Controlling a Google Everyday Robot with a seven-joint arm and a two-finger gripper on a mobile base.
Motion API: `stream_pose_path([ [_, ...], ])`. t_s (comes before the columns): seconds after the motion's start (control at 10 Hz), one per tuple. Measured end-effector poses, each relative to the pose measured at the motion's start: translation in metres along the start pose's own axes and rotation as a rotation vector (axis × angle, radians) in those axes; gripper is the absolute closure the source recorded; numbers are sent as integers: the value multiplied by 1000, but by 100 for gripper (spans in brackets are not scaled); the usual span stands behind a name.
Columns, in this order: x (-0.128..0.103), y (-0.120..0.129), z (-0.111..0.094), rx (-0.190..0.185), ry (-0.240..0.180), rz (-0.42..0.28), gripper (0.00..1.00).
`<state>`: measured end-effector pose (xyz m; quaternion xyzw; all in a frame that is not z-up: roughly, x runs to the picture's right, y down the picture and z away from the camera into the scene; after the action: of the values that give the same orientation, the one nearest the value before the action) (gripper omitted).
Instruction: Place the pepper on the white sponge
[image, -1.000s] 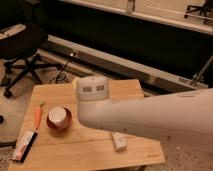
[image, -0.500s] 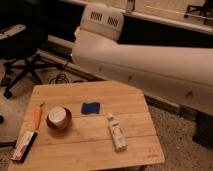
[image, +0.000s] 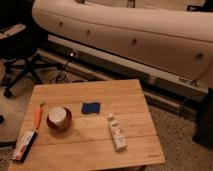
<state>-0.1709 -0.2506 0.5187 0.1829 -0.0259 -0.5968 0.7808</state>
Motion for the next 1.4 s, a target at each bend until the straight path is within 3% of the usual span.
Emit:
stream_pose_path([
  [0.3, -31, -60, 39, 54, -97, -128, 20],
  [0.6, -91, -86, 85, 71, -213, -213, 20],
  [0.9, -134, -87, 127, 72, -290, -209, 20],
  [1.4, -213, -76, 194, 32, -407, -196, 20],
])
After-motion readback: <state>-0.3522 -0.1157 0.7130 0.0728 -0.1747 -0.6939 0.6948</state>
